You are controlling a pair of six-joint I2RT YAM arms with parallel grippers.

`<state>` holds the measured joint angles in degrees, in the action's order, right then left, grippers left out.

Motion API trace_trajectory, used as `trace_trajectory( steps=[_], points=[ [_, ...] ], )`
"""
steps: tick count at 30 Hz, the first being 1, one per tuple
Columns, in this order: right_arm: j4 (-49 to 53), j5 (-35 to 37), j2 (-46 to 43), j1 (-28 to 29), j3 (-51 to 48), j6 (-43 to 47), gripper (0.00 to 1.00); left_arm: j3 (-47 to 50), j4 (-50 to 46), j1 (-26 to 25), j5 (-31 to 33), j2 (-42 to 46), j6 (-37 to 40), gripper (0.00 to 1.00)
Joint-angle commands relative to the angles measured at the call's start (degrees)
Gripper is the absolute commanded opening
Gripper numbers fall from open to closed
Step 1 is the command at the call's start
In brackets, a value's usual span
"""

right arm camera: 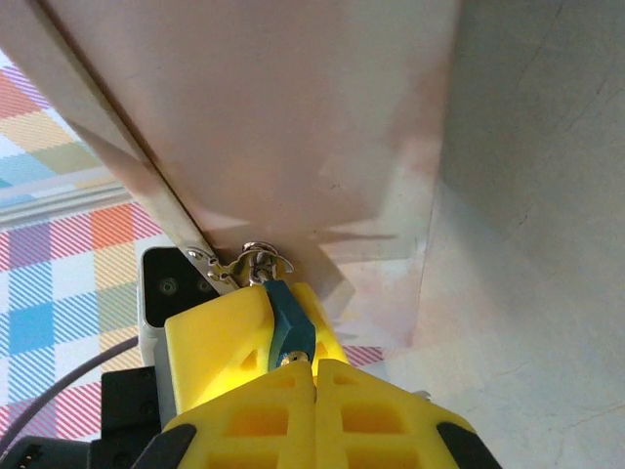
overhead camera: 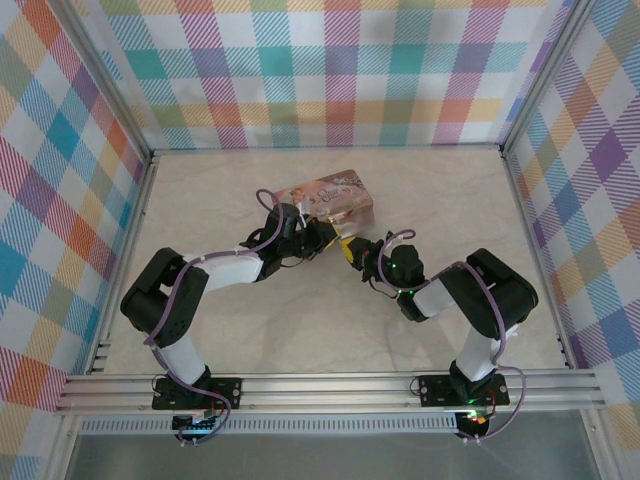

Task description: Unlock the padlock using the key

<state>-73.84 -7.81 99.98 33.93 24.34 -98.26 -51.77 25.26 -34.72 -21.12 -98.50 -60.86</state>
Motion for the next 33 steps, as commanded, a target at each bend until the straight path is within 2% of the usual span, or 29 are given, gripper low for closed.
trace_trajectory(
  steps=[1, 7, 12, 23, 26, 33],
  points=[
    [-6.84, -0.19, 1.42, 0.17, 2.77, -7.57, 0.0, 0.47, 1.41, -2.25, -8.18, 1.82, -0.49, 0.05],
    [-6.8, -1.81, 4.28, 0.16, 8.48, -6.83, 0.0, -0.39, 1.94, -2.79, -10.5, 1.23, -0.4, 0.03],
    [-6.75, 0.19, 4.68, 0.08, 9.59, -3.19, 0.0, -0.65, 1.79, -3.03, -11.72, 1.55, 0.17, 0.03],
    [-6.51, -0.36, 5.06, 0.09, 9.17, -2.64, 0.01, -1.16, 1.55, -3.06, -12.59, 1.16, 0.39, 0.02],
    [-6.25, -0.62, 4.63, 0.08, 8.22, -1.94, 0.05, -1.14, 0.49, -2.99, -11.86, 1.46, 1.07, 0.02],
    [-6.25, -1.13, 2.54, -0.84, 2.7, -0.03, 0.26, -0.38, -2.57, -1.36, -8.72, 2.33, 2.71, 0.03]
  ],
)
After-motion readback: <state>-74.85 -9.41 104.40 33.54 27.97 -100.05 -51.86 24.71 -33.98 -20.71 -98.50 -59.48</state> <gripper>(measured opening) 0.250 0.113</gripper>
